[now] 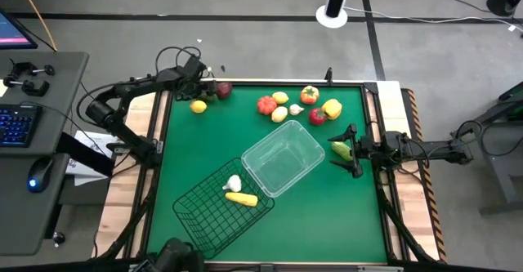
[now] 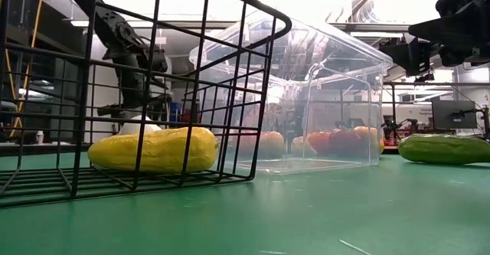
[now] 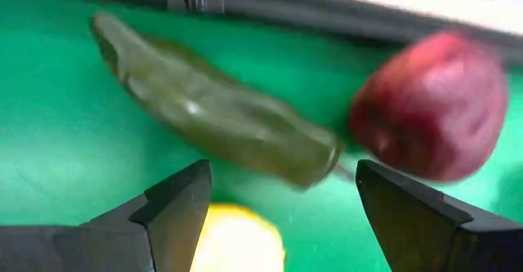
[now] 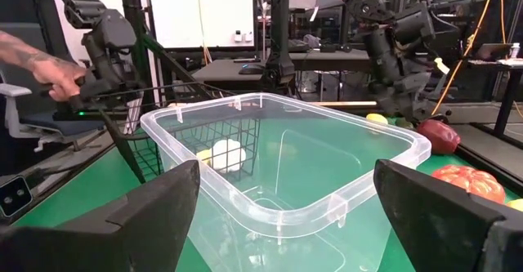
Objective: Sort produce into baskets
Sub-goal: Put the top left lemon into the transparent bin
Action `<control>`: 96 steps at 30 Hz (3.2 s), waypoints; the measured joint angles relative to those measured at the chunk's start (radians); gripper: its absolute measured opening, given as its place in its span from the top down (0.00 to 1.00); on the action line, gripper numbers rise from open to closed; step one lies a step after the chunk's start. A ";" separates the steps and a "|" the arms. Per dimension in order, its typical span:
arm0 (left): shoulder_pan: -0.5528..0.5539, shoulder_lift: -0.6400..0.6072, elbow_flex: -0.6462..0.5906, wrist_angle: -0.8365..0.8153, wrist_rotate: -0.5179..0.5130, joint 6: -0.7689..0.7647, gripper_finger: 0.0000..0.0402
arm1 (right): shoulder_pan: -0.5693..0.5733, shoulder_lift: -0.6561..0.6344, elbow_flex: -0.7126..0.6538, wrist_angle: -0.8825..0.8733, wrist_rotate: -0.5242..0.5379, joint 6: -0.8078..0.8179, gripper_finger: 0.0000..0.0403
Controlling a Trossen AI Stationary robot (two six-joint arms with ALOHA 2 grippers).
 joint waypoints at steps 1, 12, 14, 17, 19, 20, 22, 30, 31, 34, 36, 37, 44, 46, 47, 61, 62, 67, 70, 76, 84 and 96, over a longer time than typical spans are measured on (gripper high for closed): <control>-0.004 0.000 0.000 -0.033 0.006 0.002 0.28 | 0.000 0.000 0.000 0.000 0.000 0.000 0.11; -0.056 -0.059 0.000 -0.245 0.017 0.174 0.28 | 0.000 0.000 0.000 0.000 0.000 0.000 0.11; -0.075 -0.049 0.000 -0.274 -0.021 0.191 0.28 | 0.000 0.000 0.000 0.000 0.000 0.000 0.11; -0.091 -0.040 -0.001 -0.250 -0.047 0.161 0.28 | 0.000 0.000 0.000 0.000 0.000 0.000 0.11; -0.101 -0.040 0.000 -0.196 -0.052 0.115 0.28 | 0.000 0.000 0.000 0.000 0.000 0.000 0.11; -0.106 -0.040 0.000 -0.182 -0.052 0.096 0.28 | 0.000 0.000 0.000 0.000 0.000 0.000 0.11; -0.113 -0.040 0.000 -0.188 -0.051 0.062 0.28 | 0.000 0.000 0.000 0.000 0.000 0.000 0.11; -0.124 -0.039 -0.075 -0.166 -0.046 -0.051 0.28 | 0.000 0.000 0.000 0.000 0.000 0.000 0.11; -0.124 -0.039 -0.092 -0.174 -0.031 -0.080 0.28 | 0.000 0.000 0.000 0.000 0.000 0.000 0.11; -0.133 -0.039 -0.138 -0.145 -0.024 -0.139 0.28 | 0.000 0.000 0.000 0.000 0.000 0.000 0.11; -0.146 -0.039 -0.159 -0.116 -0.046 -0.165 0.28 | 0.000 0.000 0.000 0.000 0.000 0.000 0.11; -0.153 -0.040 -0.163 -0.104 -0.059 -0.176 0.28 | 0.000 0.000 0.000 0.000 0.000 0.000 0.11; -0.174 -0.041 -0.171 -0.066 -0.119 -0.185 0.28 | 0.000 0.000 0.000 0.000 0.000 0.000 0.11; -0.172 -0.041 -0.170 -0.032 -0.138 -0.138 0.28 | 0.000 0.000 0.000 0.000 0.000 0.000 0.11; -0.171 -0.041 -0.169 -0.026 -0.148 -0.109 0.28 | 0.000 0.000 0.000 0.000 0.000 0.000 0.11; -0.136 -0.041 -0.170 0.099 -0.200 0.192 0.28 | 0.000 0.000 0.000 0.000 0.000 0.000 0.11; -0.131 -0.041 -0.170 0.109 -0.200 0.211 0.28 | 0.000 0.000 0.000 0.000 0.000 0.000 0.11; -0.124 -0.041 -0.170 0.134 -0.197 0.247 0.28 | 0.000 0.000 0.000 0.000 0.000 0.000 0.11; -0.124 -0.041 -0.170 0.124 -0.173 0.247 0.32 | 0.000 0.000 0.000 0.000 0.000 0.000 0.11; -0.151 -0.046 -0.167 0.058 -0.130 0.237 0.50 | 0.000 0.000 0.000 0.000 0.000 0.000 0.11; -0.218 -0.237 -0.170 0.054 -0.048 0.192 0.61 | 0.000 0.000 0.000 0.000 0.000 0.000 0.11; -0.722 -0.439 -0.168 0.462 -0.052 -0.114 0.61 | 0.000 0.000 0.000 0.000 0.000 0.000 0.11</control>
